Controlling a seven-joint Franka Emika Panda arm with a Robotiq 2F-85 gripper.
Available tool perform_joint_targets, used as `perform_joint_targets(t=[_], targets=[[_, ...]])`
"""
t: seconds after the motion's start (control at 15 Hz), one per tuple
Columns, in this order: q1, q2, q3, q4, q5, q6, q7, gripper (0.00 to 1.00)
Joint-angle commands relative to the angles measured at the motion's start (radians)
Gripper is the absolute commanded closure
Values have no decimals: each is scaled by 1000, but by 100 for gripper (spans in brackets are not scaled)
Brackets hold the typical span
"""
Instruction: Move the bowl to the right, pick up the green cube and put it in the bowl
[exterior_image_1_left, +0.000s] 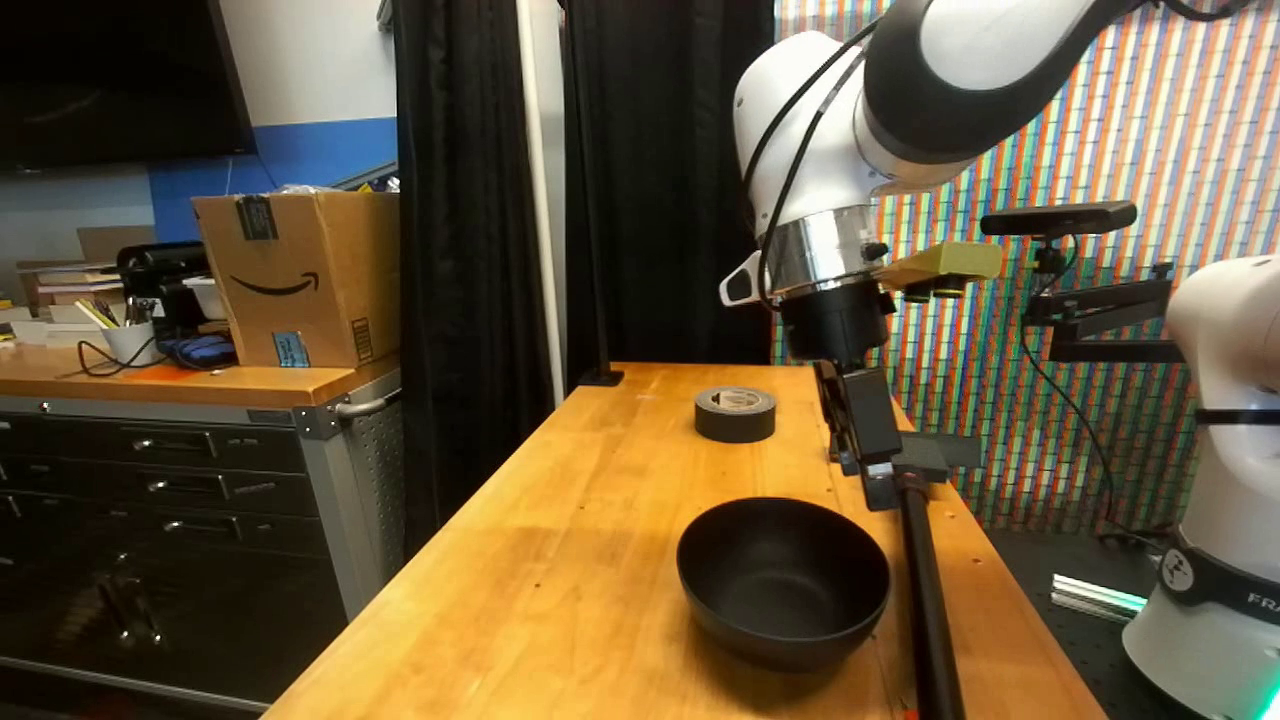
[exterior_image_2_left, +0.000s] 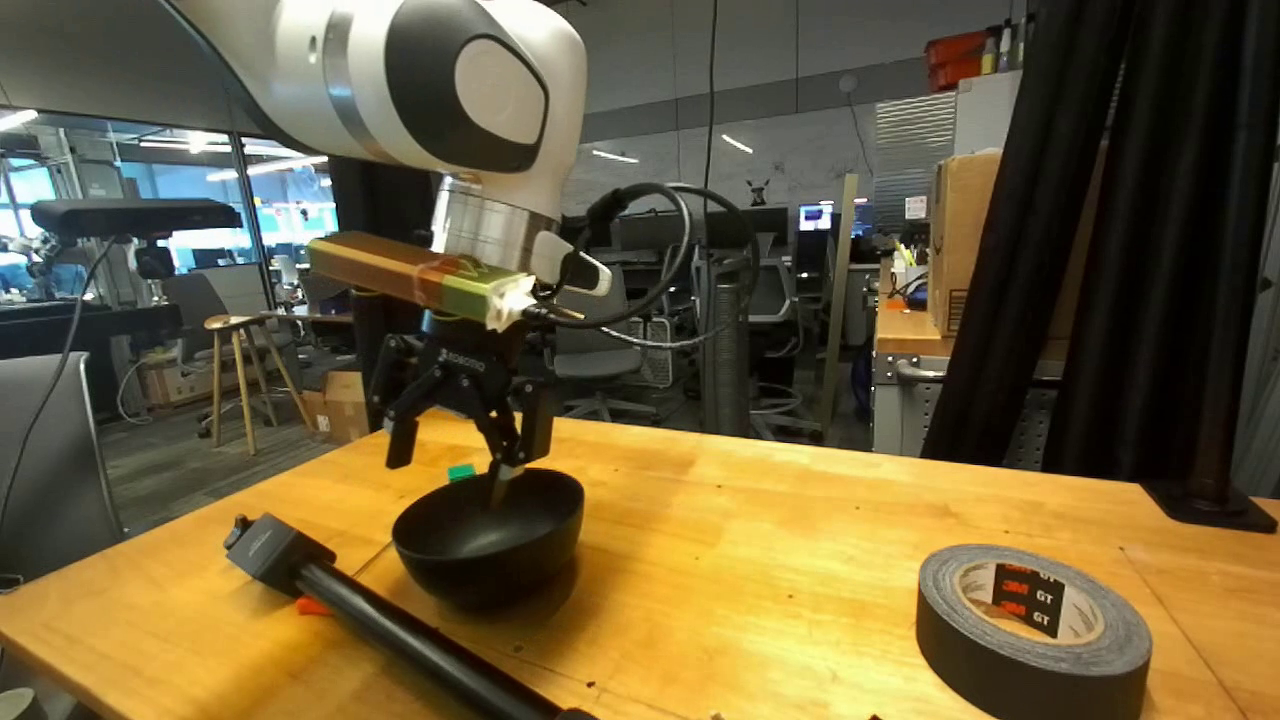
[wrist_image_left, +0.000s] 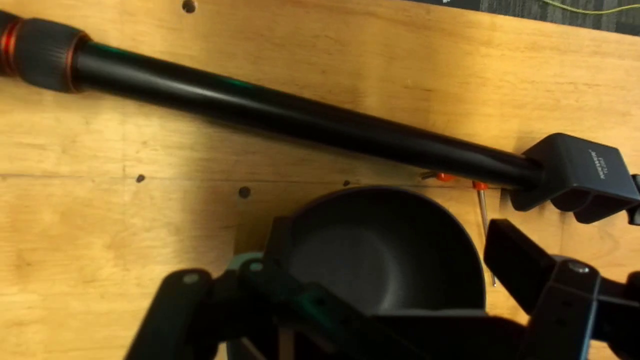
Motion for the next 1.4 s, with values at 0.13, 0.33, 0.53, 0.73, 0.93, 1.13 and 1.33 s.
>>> perform_joint_targets(t=[0.13, 0.33, 0.53, 0.73, 0.93, 1.13, 1.33], targets=[[-45, 99, -57, 116, -55, -65, -182, 0], [-68, 149, -60, 143, -93, -52, -184, 0], [-74, 200, -49, 165, -125, -43, -162, 0], [-75, 255, -43, 192, -140, -44, -149, 0], [-77, 303, -39, 215, -145, -46, -142, 0], [-78, 341, -35, 225, -149, -47, -134, 0], [-78, 370, -30, 234, -158, -47, -118, 26]])
